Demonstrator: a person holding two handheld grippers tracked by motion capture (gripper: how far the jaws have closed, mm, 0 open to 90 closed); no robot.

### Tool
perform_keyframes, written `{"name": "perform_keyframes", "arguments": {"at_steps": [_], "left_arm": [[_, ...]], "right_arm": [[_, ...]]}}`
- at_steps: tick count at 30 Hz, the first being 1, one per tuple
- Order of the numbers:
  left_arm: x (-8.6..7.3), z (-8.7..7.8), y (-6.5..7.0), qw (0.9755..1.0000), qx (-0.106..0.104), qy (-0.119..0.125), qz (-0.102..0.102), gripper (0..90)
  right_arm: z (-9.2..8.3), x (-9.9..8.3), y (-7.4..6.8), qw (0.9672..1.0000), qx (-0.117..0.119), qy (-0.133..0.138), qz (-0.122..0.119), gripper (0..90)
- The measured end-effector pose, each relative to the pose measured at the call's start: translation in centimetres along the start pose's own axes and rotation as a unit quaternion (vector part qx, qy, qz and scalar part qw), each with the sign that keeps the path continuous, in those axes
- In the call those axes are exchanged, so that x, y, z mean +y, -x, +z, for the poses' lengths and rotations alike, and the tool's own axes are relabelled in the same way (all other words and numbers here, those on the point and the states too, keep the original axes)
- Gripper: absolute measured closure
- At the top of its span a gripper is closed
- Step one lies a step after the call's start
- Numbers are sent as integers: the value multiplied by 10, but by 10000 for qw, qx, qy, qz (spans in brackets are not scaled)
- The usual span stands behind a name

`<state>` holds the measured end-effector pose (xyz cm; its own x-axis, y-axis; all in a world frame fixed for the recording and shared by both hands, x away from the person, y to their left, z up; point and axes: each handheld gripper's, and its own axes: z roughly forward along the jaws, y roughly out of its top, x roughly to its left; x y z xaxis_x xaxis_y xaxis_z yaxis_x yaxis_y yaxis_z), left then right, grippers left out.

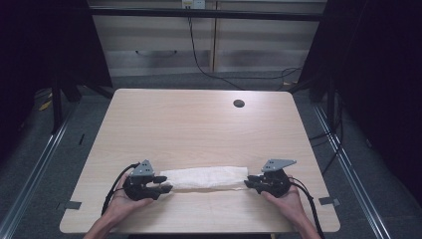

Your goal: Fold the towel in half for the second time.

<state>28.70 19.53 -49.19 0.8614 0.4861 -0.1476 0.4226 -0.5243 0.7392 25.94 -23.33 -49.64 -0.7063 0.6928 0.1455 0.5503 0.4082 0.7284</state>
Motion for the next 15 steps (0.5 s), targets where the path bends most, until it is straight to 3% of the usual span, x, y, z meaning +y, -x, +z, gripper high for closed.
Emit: {"name": "perform_keyframes", "arguments": {"at_steps": [4, 7, 12, 15], "left_arm": [[2, -7, -3, 9997, -15, 160, -203, 446], [6, -18, -8, 9980, -64, 455, -423, 393], [11, -37, -17, 9947, 295, 687, -701, 339], [9, -44, -17, 9918, 567, 663, -937, 327]], "right_arm": [[-6, 4, 0, 9996, 121, 219, 120, 638], [-11, 9, 1, 9991, 144, 361, 174, 592], [-24, 19, 3, 9978, 15, 595, 279, 481], [-32, 20, 6, 9968, -112, 703, 367, 438]]}}
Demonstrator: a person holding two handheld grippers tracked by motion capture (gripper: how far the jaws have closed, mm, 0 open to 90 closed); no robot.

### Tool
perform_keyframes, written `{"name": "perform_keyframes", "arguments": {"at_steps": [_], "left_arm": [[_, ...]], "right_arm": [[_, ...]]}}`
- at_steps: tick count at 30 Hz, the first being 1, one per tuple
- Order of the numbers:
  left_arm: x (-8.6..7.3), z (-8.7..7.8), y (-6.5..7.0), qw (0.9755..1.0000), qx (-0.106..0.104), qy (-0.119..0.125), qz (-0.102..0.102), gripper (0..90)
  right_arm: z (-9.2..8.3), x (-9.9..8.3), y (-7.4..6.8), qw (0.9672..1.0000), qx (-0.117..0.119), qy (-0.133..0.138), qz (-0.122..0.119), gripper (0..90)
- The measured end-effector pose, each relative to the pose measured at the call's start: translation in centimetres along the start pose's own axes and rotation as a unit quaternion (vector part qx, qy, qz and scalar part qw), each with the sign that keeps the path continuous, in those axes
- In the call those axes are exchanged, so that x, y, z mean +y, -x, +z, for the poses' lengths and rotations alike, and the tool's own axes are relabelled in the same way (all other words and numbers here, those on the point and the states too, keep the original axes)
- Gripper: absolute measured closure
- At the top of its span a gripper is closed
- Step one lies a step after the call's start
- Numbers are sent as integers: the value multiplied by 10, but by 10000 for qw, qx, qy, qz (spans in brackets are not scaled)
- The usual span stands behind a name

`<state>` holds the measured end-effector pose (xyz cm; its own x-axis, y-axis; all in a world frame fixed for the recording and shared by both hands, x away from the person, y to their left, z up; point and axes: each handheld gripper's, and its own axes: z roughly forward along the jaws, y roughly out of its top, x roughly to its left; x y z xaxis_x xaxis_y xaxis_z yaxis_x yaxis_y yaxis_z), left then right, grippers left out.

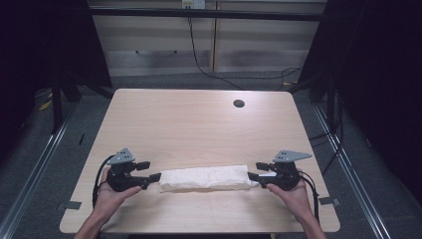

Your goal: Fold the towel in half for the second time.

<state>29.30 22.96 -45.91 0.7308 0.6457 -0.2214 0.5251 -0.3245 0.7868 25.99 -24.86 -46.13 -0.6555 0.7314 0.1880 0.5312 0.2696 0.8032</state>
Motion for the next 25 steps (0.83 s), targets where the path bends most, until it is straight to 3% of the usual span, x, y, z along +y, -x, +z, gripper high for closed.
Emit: {"name": "perform_keyframes", "arguments": {"at_steps": [3, 9, 11, 15, 19, 21, 25], "left_arm": [[-9, -7, 6, 9999, 125, -67, 97, 319], [-25, -23, -10, 9985, 448, -152, -285, 287], [-31, -27, -17, 9969, 563, -81, -550, 278], [-42, -34, -30, 9950, 729, -66, -681, 267], [-49, -33, -40, 9929, 907, -79, -766, 266], [-50, -31, -39, 9925, 923, -85, -798, 265], [-48, -26, -32, 9949, 802, -127, -590, 260]], "right_arm": [[-7, -7, 7, 9994, -193, 133, 252, 396], [-27, -22, 13, 9968, -617, 217, 451, 351], [-33, -26, 15, 9956, -734, 256, 522, 350], [-42, -38, 21, 9927, -965, 287, 662, 334], [-47, -51, 30, 9884, -1234, 333, 820, 319], [-47, -55, 36, 9866, -1304, 279, 945, 304], [-47, -56, 37, 9833, -1487, 202, 1031, 293]]}}
